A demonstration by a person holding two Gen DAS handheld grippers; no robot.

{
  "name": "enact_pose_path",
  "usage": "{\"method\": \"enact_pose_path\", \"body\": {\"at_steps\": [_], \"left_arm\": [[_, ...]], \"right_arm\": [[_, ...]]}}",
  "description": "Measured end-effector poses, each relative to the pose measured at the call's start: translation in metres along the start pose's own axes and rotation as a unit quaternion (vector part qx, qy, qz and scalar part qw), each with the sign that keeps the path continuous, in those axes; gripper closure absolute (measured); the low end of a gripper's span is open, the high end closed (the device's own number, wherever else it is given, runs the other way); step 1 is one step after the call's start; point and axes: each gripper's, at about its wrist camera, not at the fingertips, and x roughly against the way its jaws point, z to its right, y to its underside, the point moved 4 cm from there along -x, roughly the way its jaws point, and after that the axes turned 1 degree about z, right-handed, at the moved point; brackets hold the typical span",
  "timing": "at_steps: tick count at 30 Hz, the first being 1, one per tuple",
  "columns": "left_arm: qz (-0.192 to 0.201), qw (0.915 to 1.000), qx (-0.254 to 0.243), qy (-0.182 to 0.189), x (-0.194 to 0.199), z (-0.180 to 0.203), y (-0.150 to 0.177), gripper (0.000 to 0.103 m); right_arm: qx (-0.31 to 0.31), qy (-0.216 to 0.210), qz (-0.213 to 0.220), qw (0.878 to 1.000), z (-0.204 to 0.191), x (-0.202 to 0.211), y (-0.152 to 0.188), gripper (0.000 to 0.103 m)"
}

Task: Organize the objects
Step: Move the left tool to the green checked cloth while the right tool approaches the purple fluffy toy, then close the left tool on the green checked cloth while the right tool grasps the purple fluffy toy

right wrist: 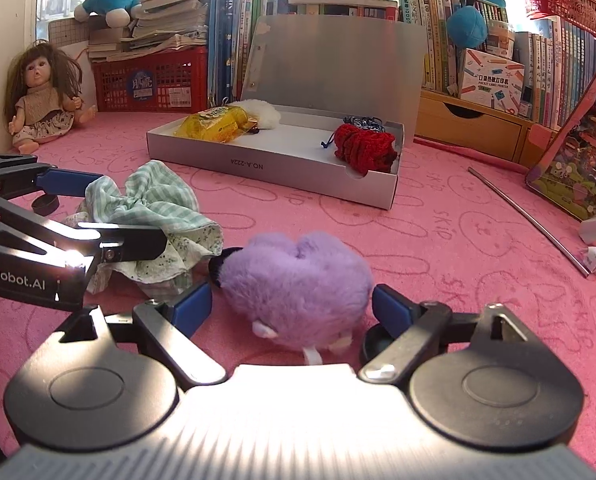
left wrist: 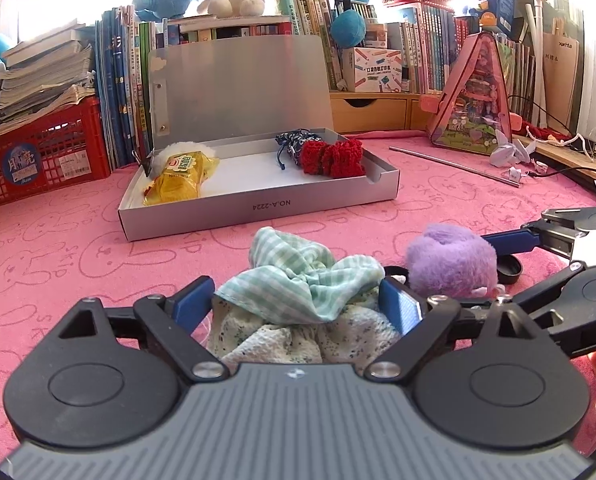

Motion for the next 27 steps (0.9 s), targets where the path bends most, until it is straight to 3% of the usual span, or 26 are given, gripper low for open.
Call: {"method": "enact_pose_path", "body": {"at_steps": [13, 19, 27], "left_arm": [[0.003, 0.9996, 0.029, 0.005, -0.001, -0.007, 0.007, 0.010], [0.010, 0.9998, 0.017, 0.003, 0.006, -0.006, 0.010, 0.010], [-0.002, 0.9999, 0.004, 0.013, 0.002, -0.001, 0.014, 0.009]], "right_arm": [[-0.003, 0.014, -0.004, 1.000, 0.001, -0.001, 0.001, 0.010], [-0.030, 0.025, 0.005, 0.999, 0.010, 0.001, 0.001, 0.010], [-0.017, 0.039, 0.015, 0.999, 0.007, 0.004, -0.001, 0.011]]}}
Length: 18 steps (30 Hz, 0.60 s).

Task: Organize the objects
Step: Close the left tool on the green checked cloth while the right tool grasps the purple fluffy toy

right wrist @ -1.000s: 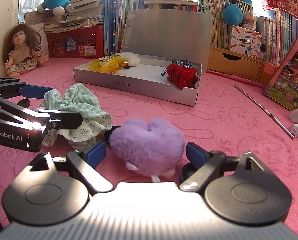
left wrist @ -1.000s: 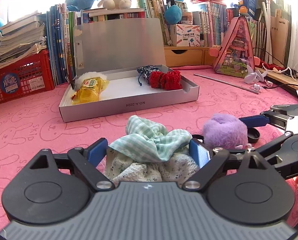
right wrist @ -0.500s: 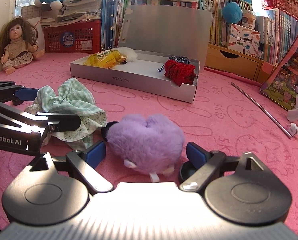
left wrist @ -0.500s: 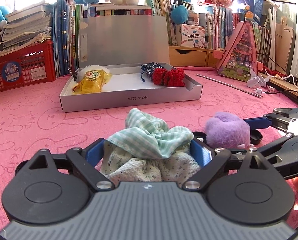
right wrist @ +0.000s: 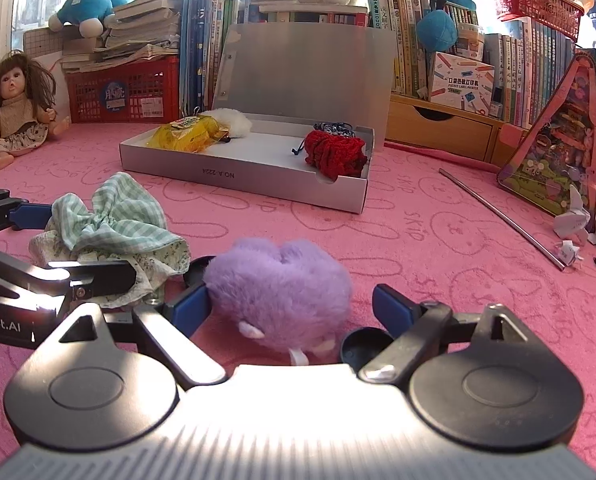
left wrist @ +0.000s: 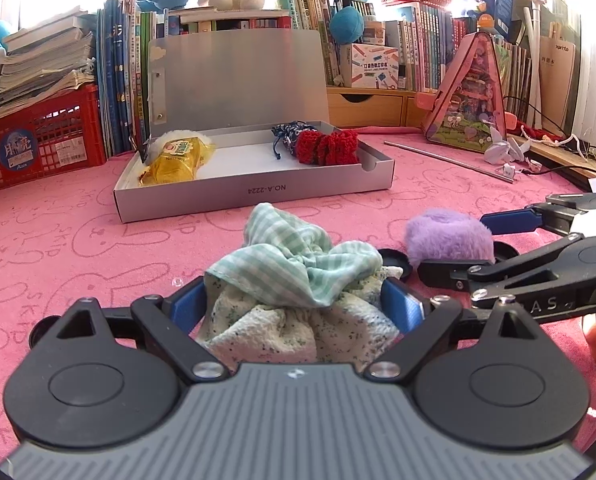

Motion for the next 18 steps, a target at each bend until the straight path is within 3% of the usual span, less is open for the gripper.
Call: {"method": "enact_pose_path", "body": {"at_steps": [18], "left_arm": [[-0.013, 0.9997, 0.022, 0.000, -0.0051, -0.0029, 0.0022, 0.010]], "right_arm": [[0.025, -0.006, -0.002, 1.000, -0.0089, 0.0004, 0.0003, 0.022]]}}
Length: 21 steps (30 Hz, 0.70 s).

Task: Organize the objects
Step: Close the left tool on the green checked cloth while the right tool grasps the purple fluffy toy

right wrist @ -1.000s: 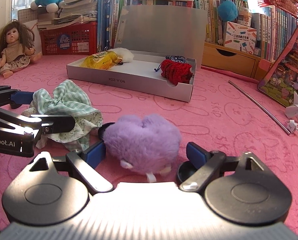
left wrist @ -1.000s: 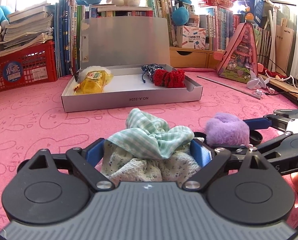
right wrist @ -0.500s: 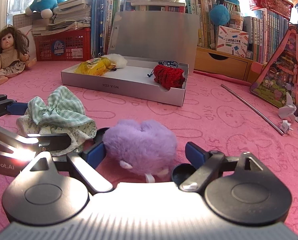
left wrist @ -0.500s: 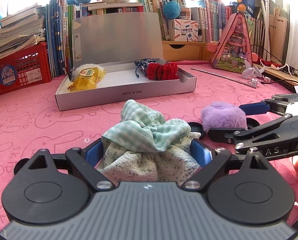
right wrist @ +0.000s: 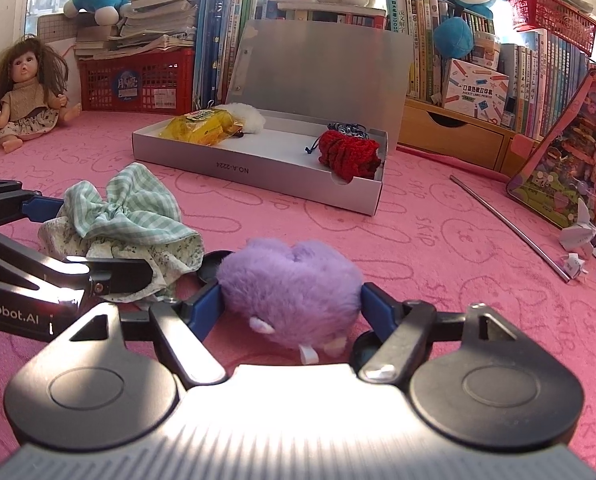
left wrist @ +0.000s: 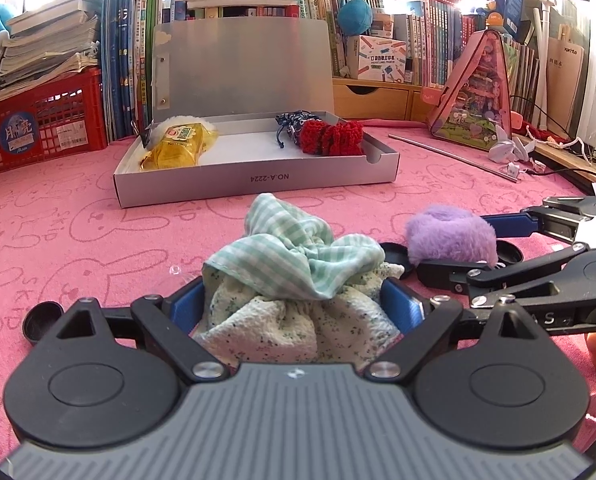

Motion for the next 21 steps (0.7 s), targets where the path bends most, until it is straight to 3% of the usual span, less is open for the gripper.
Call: {"method": "enact_pose_path", "body": {"at_steps": [5, 13, 21], "left_arm": [[0.003, 0.9999, 0.014, 0.003, 0.002, -0.002, 0.000, 0.019], [0.001, 0.9994, 0.034, 0.006, 0.004, 0.000, -0.001, 0.056], [0.008, 0.9992, 0.039, 0.004, 0.012, -0.003, -0.008, 0.064]], "right_arm": [[0.002, -0.001, 0.001, 1.000, 0.000, 0.000, 0.000, 0.026], [0.003, -0.003, 0.008, 1.000, -0.002, 0.003, 0.000, 0.032], [-0.009, -0.012, 0.019, 1.000, -0.001, 0.006, -0.005, 0.034]]}}
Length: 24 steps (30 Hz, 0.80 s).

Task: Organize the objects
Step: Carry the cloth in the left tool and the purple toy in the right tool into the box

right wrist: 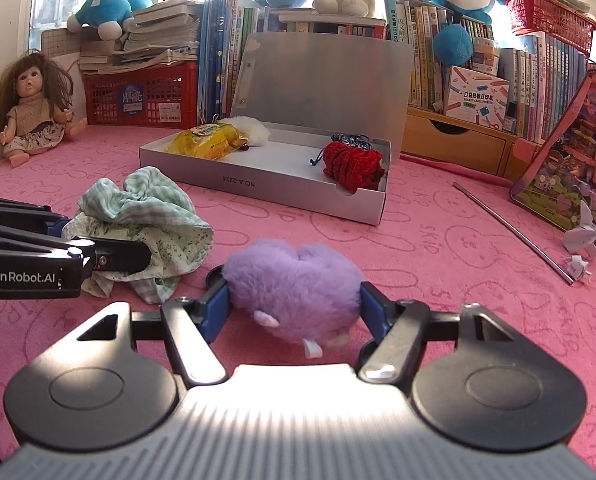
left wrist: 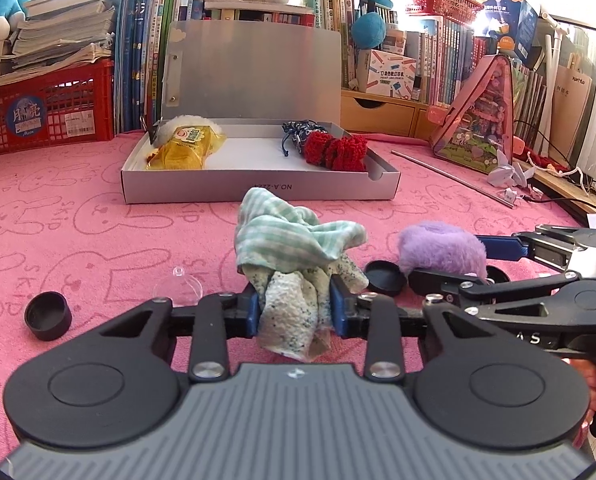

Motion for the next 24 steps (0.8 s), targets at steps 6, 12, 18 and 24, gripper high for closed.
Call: {"method": "enact_pose_path", "body": {"at_steps": [6, 12, 18, 24], "left_arm": [[0.009, 0.9999, 0.000, -0.009, 0.005, -0.004, -0.009, 0.065], [0.020, 0.9996, 0.006, -0.018, 0.006, -0.013, -0.027, 0.065], [0.025, 0.9995, -0.001, -0.020, 0.002, -0.017, -0.047, 0.065], [0.018, 0.9995, 0.002, -0.027, -0.012, -0.021, -0.067, 0.065]], "right_arm": [[0.003, -0.001, 0.011, 1.000, -0.003, 0.001, -0.013, 0.033], [-0.018, -0.006, 0.012, 1.000, 0.003, -0.006, -0.027, 0.033], [-0.028, -0.003, 0.009, 1.000, 0.007, -0.016, -0.042, 0.033], [-0.037, -0.002, 0.008, 0.999, 0.011, -0.025, -0.056, 0.033]]}}
